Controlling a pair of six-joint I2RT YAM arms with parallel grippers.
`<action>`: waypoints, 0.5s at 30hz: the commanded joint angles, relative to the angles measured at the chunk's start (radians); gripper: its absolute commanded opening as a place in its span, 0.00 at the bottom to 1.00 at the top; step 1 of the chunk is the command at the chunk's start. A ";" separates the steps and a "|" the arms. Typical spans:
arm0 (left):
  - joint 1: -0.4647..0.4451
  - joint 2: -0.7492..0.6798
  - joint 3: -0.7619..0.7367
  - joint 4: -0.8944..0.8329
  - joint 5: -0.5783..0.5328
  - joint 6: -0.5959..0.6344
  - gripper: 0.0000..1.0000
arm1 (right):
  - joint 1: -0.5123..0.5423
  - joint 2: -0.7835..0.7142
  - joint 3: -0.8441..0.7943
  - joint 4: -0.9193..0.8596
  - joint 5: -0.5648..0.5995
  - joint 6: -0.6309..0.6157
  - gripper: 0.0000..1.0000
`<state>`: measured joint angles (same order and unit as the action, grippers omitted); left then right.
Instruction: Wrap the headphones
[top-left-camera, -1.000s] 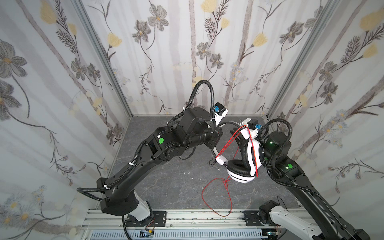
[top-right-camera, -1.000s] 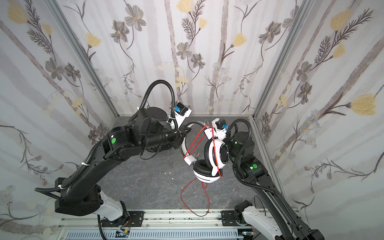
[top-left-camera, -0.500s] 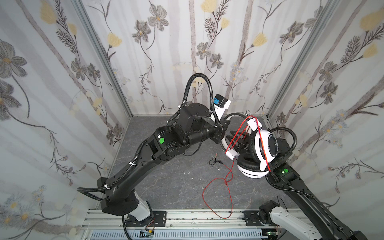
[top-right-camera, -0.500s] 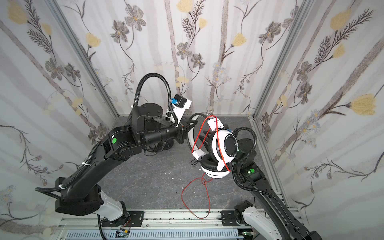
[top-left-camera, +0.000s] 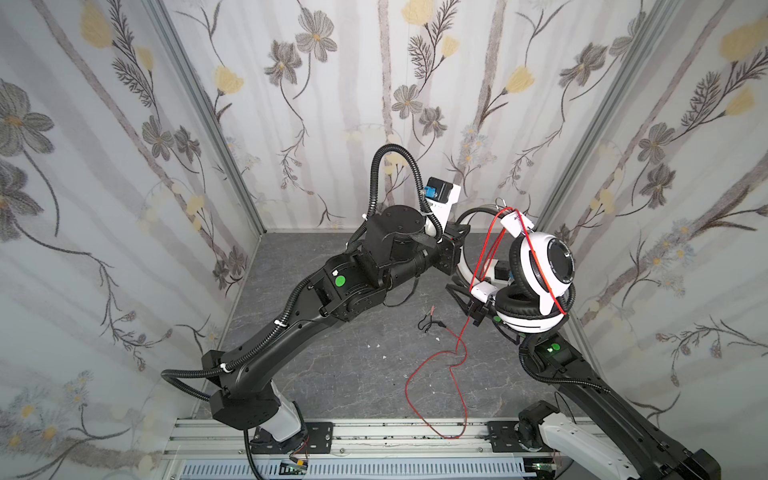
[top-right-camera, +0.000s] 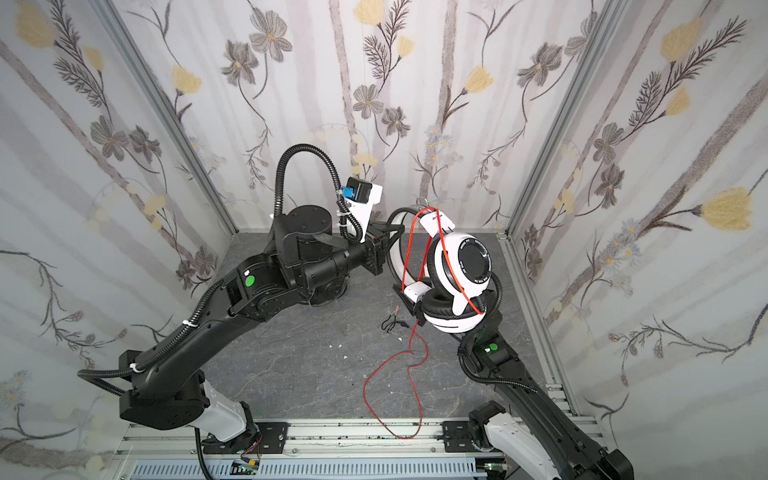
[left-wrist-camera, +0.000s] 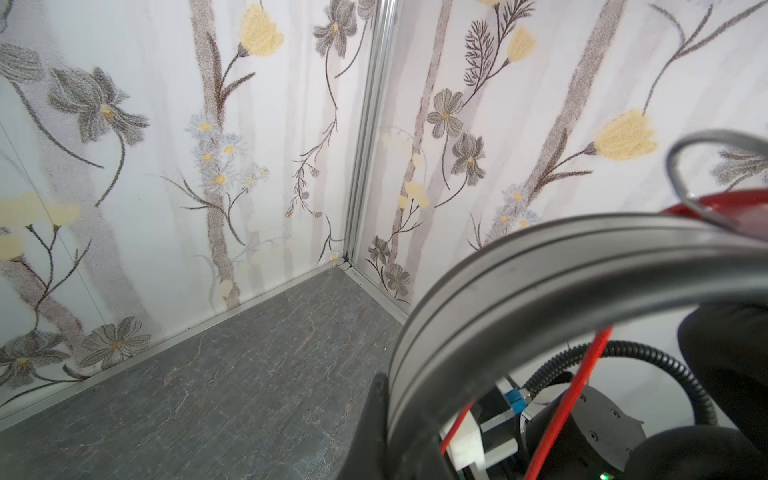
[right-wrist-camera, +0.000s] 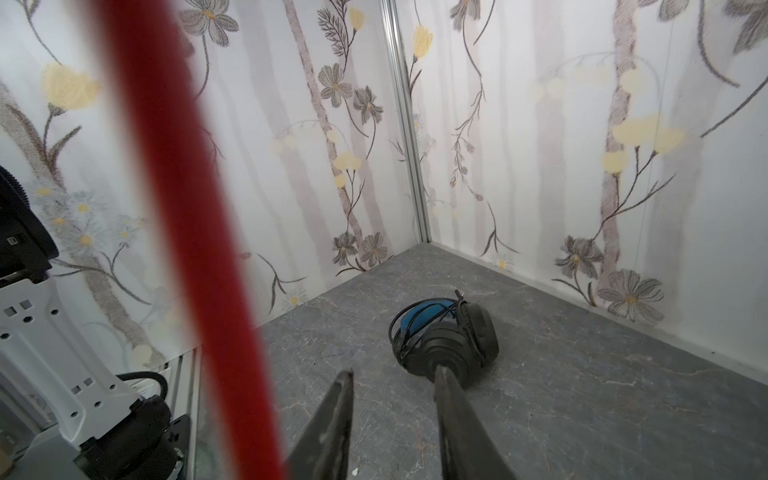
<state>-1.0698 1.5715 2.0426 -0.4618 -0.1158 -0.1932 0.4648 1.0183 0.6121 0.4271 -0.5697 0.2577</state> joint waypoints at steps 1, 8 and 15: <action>-0.001 -0.016 -0.001 0.171 -0.054 -0.060 0.00 | 0.009 0.000 -0.041 0.082 -0.010 0.041 0.30; 0.001 -0.032 -0.005 0.196 -0.158 -0.073 0.00 | 0.023 -0.006 -0.105 0.092 0.002 0.053 0.20; 0.011 -0.057 -0.056 0.302 -0.263 -0.117 0.00 | 0.039 0.004 -0.124 0.024 0.042 0.012 0.16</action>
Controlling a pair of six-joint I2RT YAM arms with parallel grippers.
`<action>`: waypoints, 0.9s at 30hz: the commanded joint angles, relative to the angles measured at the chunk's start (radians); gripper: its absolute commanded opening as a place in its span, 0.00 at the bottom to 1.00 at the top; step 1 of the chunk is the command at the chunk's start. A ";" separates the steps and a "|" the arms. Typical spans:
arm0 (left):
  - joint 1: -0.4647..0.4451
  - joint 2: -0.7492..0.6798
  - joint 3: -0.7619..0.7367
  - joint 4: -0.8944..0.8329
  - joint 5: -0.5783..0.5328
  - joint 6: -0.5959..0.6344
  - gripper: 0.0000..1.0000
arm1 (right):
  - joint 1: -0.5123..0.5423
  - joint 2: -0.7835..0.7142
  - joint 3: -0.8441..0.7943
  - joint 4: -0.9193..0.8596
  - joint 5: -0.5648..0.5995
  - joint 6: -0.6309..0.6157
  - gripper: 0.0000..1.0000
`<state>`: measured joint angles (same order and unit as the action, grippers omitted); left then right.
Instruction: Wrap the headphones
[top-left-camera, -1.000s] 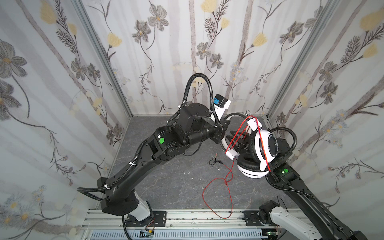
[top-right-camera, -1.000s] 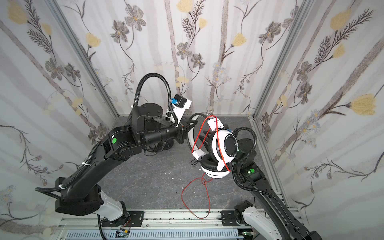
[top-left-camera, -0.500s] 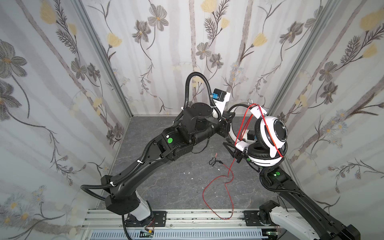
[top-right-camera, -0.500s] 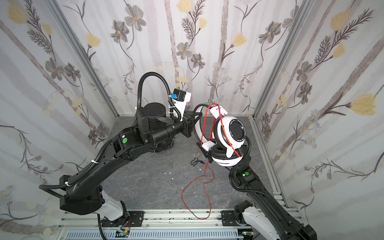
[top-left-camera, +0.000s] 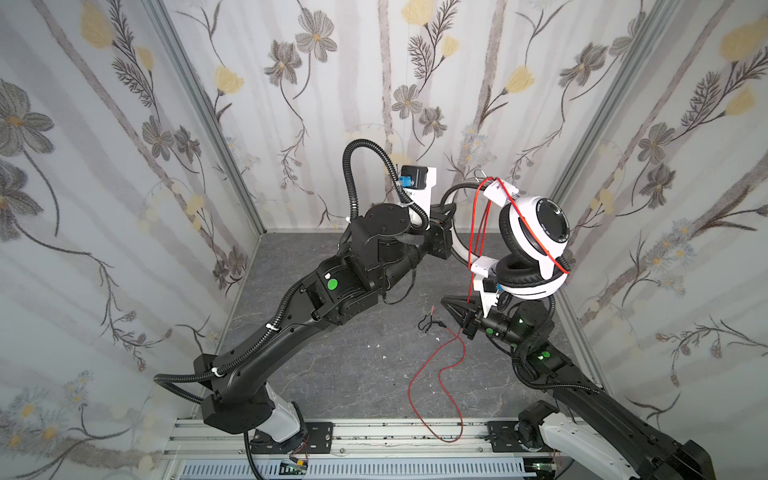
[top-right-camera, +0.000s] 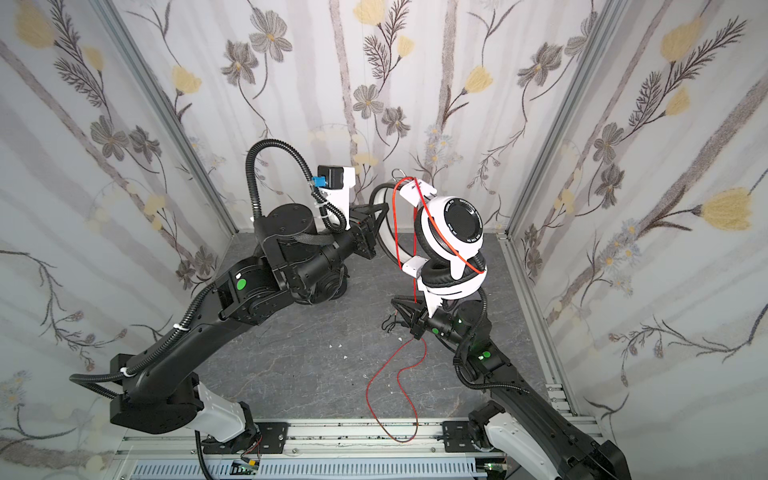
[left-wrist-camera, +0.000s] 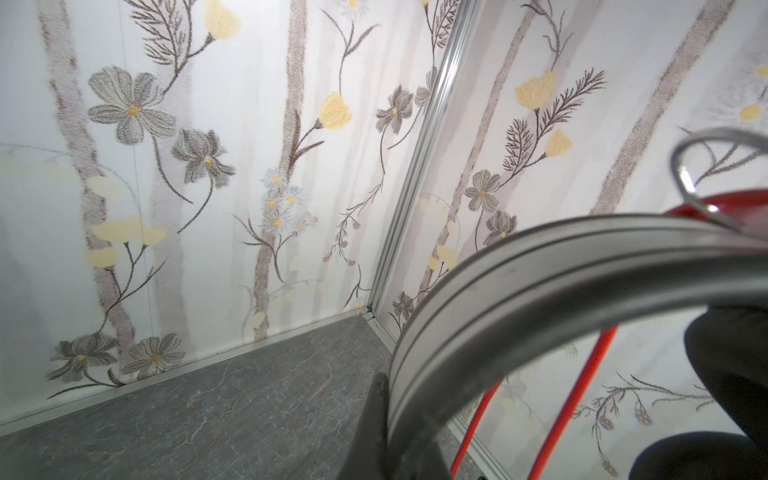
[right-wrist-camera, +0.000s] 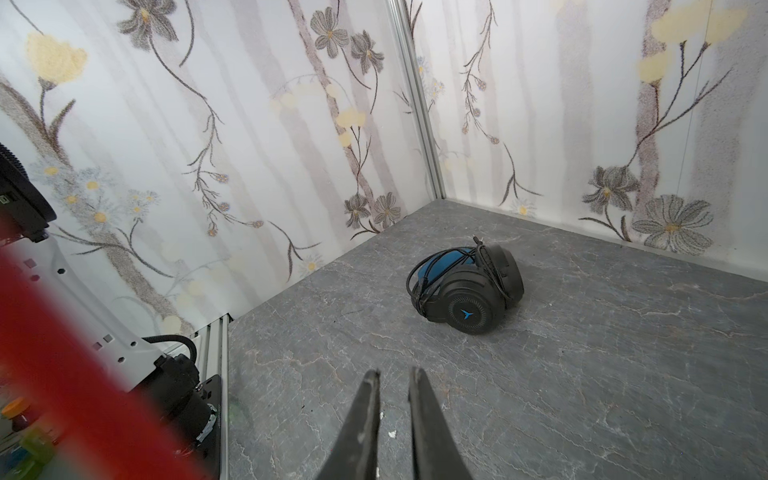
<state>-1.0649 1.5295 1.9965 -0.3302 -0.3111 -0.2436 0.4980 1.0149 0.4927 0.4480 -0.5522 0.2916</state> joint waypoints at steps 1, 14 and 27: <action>0.008 -0.013 -0.011 0.178 -0.073 -0.071 0.00 | 0.008 0.012 -0.005 -0.001 0.025 -0.023 0.15; 0.057 -0.084 -0.170 0.232 -0.311 -0.125 0.00 | 0.091 0.064 0.088 -0.177 0.074 -0.137 0.01; 0.147 -0.139 -0.251 0.184 -0.389 -0.135 0.00 | 0.181 0.040 0.117 -0.270 0.126 -0.221 0.00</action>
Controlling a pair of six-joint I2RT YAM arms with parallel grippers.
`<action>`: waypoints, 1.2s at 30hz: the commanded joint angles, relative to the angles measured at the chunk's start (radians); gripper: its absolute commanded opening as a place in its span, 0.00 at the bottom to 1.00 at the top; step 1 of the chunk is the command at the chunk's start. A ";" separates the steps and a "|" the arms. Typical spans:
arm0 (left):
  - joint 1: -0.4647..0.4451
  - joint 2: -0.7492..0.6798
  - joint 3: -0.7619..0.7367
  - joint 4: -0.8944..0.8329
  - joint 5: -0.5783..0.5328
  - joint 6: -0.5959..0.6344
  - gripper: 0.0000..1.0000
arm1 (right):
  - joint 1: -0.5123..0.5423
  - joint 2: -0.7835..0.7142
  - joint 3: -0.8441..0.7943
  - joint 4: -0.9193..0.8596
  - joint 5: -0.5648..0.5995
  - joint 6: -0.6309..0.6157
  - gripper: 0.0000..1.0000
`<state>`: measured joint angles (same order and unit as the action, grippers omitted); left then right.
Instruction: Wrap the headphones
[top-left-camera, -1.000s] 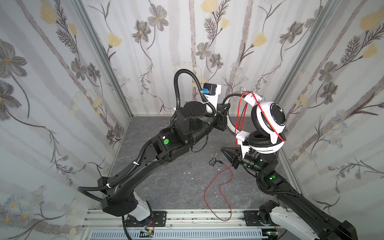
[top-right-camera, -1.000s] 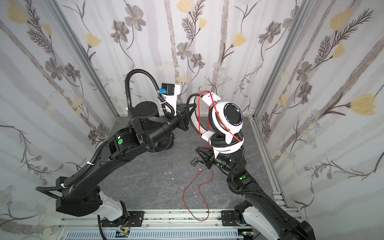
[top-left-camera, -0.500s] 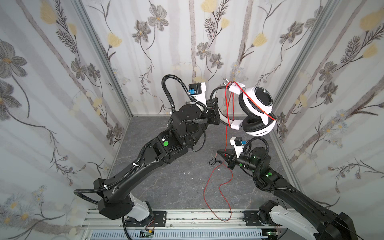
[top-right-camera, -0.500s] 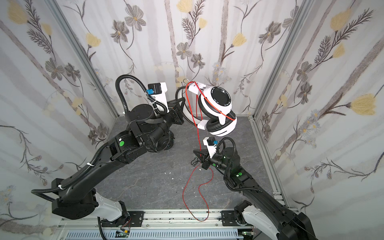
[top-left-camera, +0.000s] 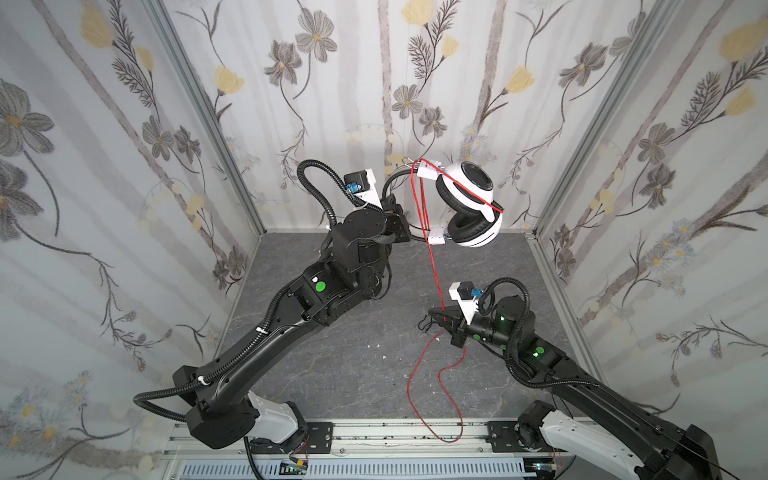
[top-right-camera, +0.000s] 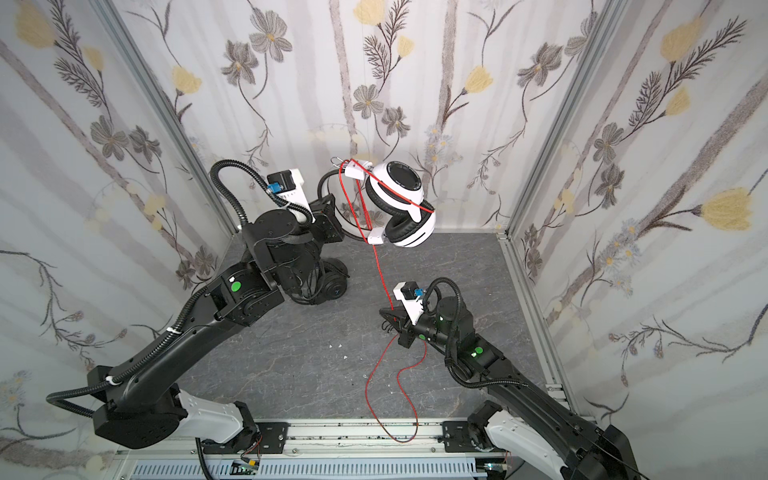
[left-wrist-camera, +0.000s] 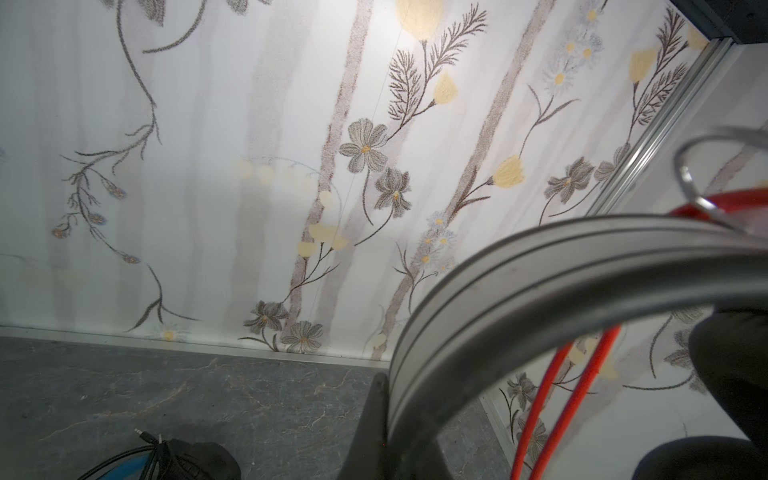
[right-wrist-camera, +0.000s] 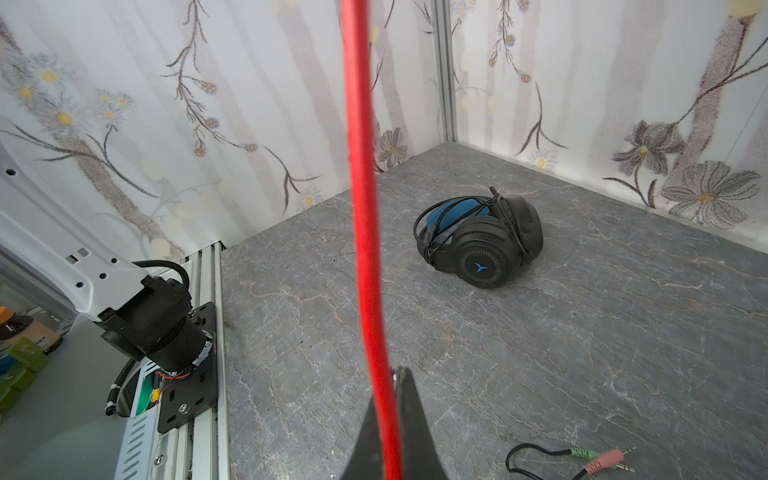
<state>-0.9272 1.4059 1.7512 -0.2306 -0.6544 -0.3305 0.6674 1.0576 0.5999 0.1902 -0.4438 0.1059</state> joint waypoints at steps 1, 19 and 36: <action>0.013 -0.017 -0.009 0.083 -0.052 -0.048 0.00 | 0.018 -0.001 0.013 -0.018 0.020 -0.039 0.00; -0.004 0.110 -0.008 -0.207 -0.387 0.175 0.00 | 0.155 -0.011 0.124 -0.162 0.108 -0.127 0.00; -0.015 0.222 -0.111 -0.565 -0.040 0.337 0.00 | 0.154 -0.033 0.392 -0.466 0.414 -0.430 0.01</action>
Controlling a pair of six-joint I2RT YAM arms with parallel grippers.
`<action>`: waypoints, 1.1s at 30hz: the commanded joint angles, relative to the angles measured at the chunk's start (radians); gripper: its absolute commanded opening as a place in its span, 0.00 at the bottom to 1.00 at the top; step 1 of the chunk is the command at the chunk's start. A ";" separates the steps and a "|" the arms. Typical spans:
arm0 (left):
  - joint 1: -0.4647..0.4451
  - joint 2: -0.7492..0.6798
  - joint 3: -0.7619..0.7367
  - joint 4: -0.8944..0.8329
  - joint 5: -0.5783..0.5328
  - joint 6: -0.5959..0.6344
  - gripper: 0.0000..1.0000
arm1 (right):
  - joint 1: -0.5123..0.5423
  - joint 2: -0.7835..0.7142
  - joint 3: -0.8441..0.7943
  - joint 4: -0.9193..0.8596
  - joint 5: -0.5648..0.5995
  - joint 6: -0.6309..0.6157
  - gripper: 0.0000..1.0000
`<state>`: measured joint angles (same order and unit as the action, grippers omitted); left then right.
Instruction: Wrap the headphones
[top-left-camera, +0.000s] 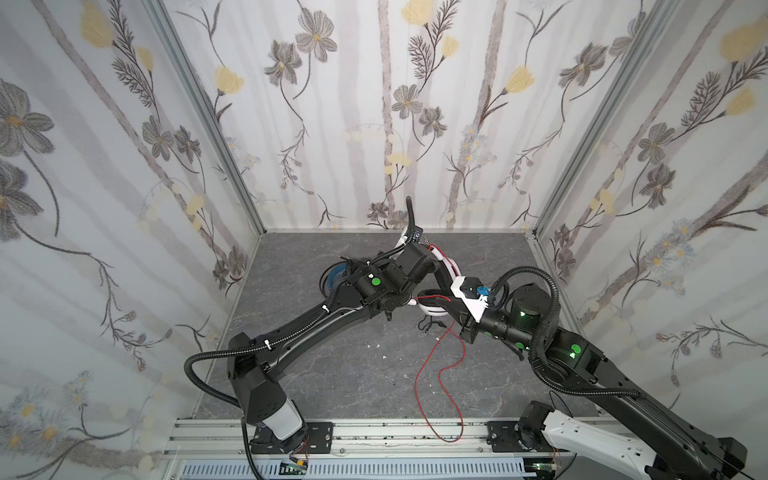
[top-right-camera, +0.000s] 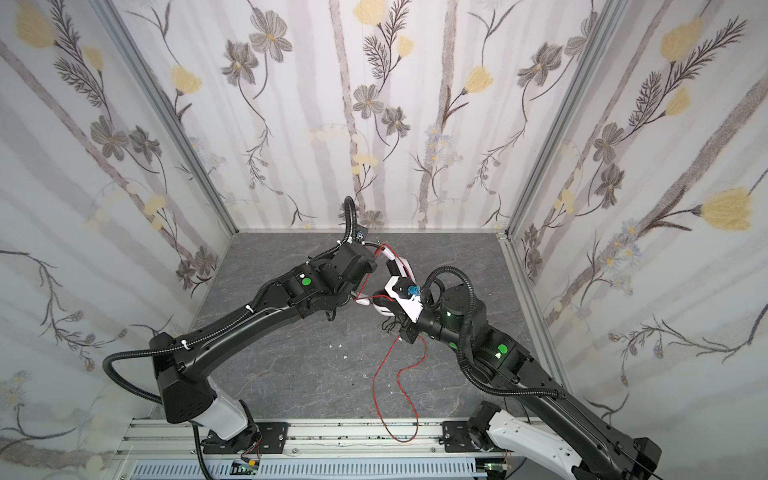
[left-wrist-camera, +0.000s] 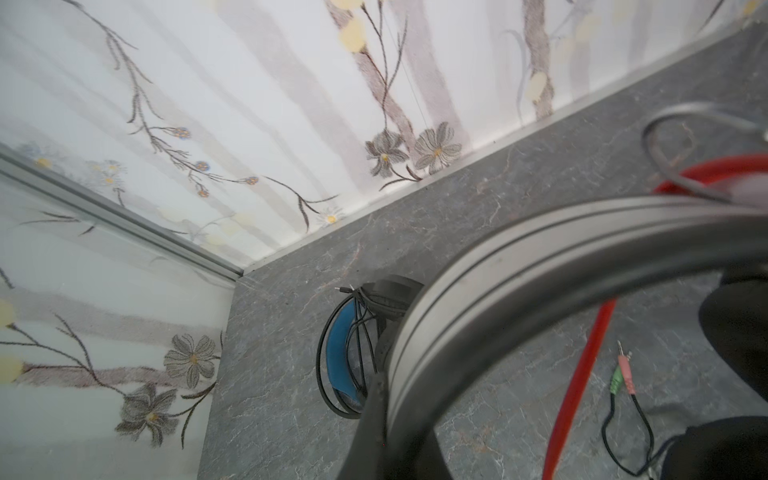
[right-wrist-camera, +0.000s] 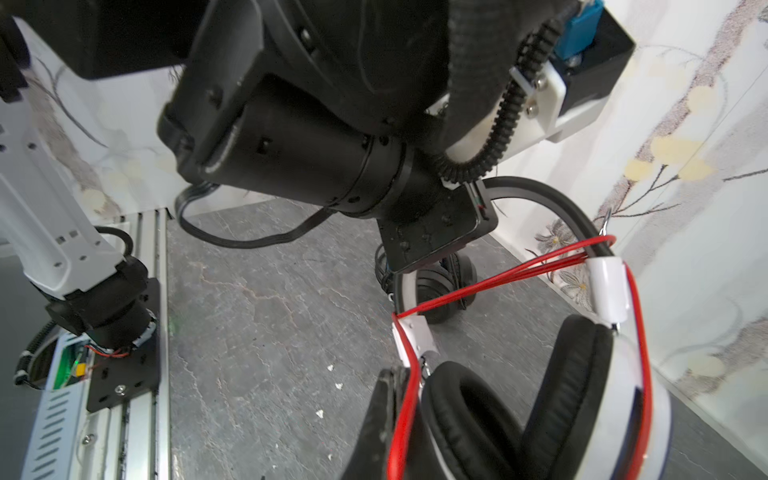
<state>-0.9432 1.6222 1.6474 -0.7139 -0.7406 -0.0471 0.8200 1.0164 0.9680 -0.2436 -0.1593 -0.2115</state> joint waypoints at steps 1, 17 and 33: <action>0.001 0.008 -0.006 -0.110 0.029 0.054 0.00 | 0.002 0.015 0.031 -0.046 0.162 -0.138 0.01; -0.032 -0.012 0.091 -0.309 0.294 0.259 0.00 | -0.058 0.034 0.083 -0.015 0.402 -0.202 0.10; -0.069 -0.032 0.163 -0.311 0.385 0.207 0.00 | -0.234 -0.001 -0.005 0.047 0.288 -0.057 0.07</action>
<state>-1.0111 1.6032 1.7962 -1.0470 -0.3805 0.1848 0.6064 1.0222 0.9768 -0.2592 0.1410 -0.3183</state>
